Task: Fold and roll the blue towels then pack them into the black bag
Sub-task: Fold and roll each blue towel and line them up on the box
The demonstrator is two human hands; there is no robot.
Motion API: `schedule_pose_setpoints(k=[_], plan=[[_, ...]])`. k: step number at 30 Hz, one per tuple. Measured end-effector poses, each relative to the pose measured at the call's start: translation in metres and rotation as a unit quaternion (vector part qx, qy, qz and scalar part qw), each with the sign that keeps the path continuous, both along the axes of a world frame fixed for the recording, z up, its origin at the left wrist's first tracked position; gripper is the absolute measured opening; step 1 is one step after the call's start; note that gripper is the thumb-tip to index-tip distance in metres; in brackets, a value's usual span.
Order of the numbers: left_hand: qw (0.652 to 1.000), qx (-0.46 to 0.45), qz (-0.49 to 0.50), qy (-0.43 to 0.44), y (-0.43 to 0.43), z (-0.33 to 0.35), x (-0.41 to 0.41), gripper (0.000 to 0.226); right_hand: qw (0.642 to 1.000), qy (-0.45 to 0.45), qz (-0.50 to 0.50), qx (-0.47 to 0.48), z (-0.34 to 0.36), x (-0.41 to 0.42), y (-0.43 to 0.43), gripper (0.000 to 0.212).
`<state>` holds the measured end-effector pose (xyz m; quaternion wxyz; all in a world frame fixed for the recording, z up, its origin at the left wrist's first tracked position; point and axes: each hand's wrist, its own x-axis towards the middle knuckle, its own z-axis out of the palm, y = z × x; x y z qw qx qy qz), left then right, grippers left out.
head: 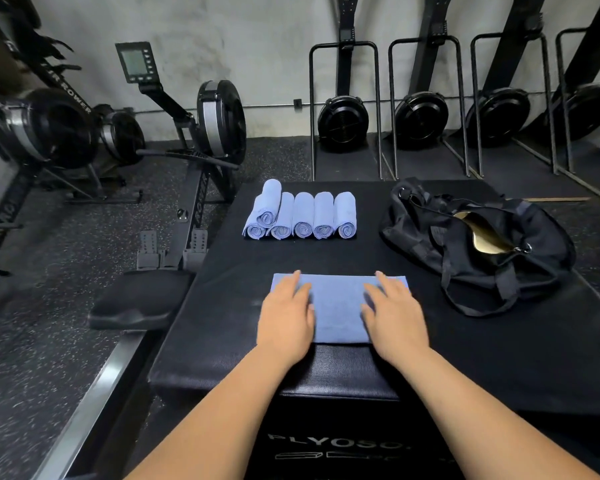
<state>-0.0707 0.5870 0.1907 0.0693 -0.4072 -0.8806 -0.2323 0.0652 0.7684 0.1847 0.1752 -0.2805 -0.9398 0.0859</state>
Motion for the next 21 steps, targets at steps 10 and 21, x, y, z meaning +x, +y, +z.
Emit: schedule_pose_setpoints(k=[10, 21], plan=[[0.974, -0.223, -0.016, -0.017, -0.005, -0.023, -0.023, 0.074, 0.983, -0.177, 0.038, -0.039, -0.015, -0.002, 0.012, 0.086], [0.983, -0.154, 0.101, 0.004, -0.015, -0.029, -0.007, 0.082, 0.977, -0.205, -0.014, -0.054, -0.008, -0.003, 0.000, 0.082]])
